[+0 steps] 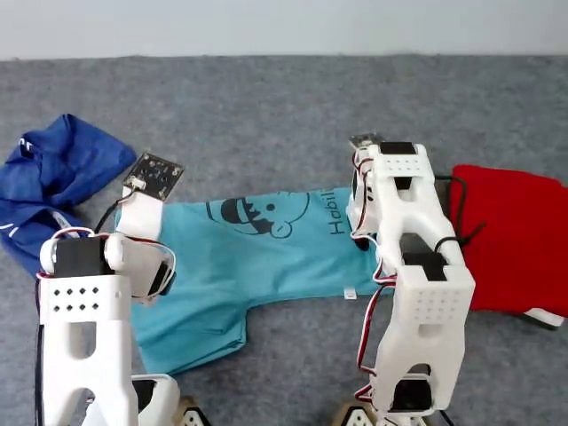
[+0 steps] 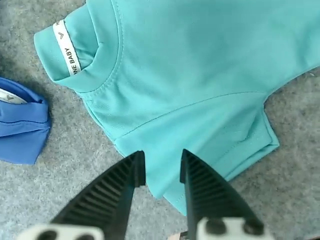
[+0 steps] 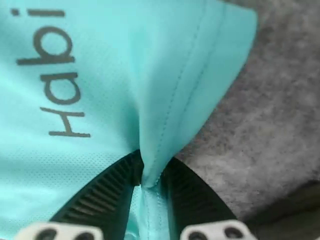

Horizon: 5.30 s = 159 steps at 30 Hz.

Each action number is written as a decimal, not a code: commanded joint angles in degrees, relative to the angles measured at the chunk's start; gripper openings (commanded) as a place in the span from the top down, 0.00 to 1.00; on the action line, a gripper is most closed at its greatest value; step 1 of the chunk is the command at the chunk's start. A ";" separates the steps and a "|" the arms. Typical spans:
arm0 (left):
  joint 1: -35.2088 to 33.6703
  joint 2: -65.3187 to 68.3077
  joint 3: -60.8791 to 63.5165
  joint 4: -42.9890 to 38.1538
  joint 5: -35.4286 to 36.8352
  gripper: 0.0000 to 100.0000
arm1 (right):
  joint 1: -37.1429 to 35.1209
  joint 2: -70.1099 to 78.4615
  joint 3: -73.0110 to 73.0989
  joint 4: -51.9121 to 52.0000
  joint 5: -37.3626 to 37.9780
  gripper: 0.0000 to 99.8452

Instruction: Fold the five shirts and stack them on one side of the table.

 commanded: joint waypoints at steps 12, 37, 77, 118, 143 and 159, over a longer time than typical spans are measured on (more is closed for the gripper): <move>-0.35 -0.79 -1.36 1.05 0.62 0.87 | 8.40 0.48 -10.55 1.36 -0.09 0.99; 0.26 -0.79 15.16 -8.53 -11.69 0.87 | 10.33 -2.86 -23.12 17.80 4.66 0.72; 30.24 -0.88 25.36 -13.10 -18.55 0.94 | 10.68 -4.00 -19.16 20.70 4.66 0.72; 22.77 -1.05 24.48 -19.87 -16.70 0.94 | 10.68 -4.00 -15.47 20.70 4.66 0.72; 31.30 -0.79 35.56 -32.53 -7.21 0.93 | 10.68 -4.00 -15.38 20.70 4.66 0.72; 22.24 -0.70 36.00 -33.05 -10.99 0.93 | 10.68 -4.00 -15.38 20.70 4.66 0.72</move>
